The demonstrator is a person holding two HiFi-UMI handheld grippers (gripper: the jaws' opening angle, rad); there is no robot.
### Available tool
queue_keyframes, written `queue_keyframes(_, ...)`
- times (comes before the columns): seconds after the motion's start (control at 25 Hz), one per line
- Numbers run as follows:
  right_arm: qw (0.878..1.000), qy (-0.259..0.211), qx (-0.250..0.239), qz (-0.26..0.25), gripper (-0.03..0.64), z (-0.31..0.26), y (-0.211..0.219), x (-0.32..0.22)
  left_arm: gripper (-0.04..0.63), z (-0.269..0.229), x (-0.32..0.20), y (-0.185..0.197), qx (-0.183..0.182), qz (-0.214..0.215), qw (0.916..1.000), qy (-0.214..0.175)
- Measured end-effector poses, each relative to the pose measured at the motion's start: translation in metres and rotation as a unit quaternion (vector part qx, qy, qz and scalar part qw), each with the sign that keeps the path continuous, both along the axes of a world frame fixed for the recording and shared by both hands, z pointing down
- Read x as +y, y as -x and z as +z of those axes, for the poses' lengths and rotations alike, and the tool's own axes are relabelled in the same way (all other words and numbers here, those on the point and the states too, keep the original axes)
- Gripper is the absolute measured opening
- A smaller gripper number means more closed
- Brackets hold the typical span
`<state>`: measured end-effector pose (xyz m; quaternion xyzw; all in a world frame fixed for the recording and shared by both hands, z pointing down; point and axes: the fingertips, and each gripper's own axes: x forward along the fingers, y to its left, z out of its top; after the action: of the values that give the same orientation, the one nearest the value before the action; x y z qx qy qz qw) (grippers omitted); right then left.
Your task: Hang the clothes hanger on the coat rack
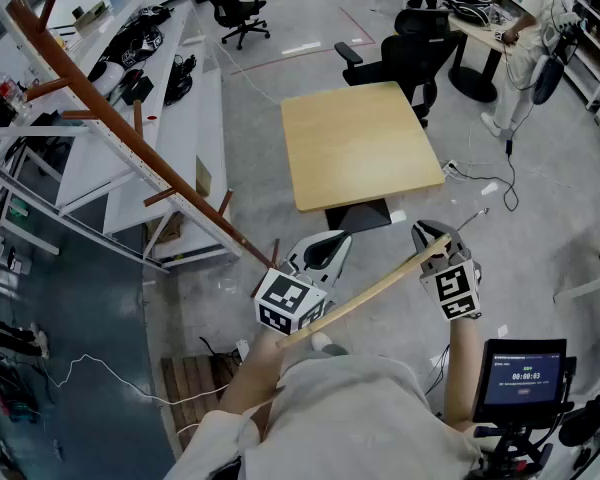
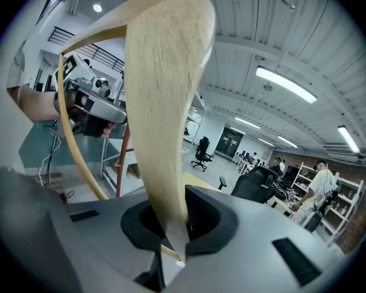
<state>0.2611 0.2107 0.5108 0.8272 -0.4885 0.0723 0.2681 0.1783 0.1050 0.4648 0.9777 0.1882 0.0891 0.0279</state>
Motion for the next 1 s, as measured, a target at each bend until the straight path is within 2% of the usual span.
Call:
queue_keyframes(0.2, 1.000, 0.000, 0.012, -0.019, 0.038, -0.005, -0.014, -0.074, 0.000, -0.006, -0.058, -0.010, -0.006, -0.009, 0.9998, 0.018)
queue_keyframes(0.44, 0.997, 0.007, 0.020, -0.068, 0.038, -0.008, -0.030, -0.145, 0.000, -0.005, -0.116, -0.022, 0.000, -0.041, 0.9991, 0.004)
queue_keyframes(0.64, 0.994, 0.012, 0.023, -0.111, 0.038, -0.011, -0.039, -0.183, 0.000, -0.008, -0.147, -0.021, 0.004, -0.089, 0.9960, 0.009)
queue_keyframes(0.76, 0.988, 0.011, 0.023, -0.152, 0.038, -0.015, -0.040, -0.213, 0.000, -0.010, -0.164, -0.017, -0.001, -0.130, 0.9913, 0.022)
queue_keyframes(1.0, 0.973, 0.016, 0.038, -0.229, 0.038, -0.032, -0.032, -0.265, 0.000, -0.024, -0.193, 0.001, 0.009, -0.198, 0.9800, 0.018)
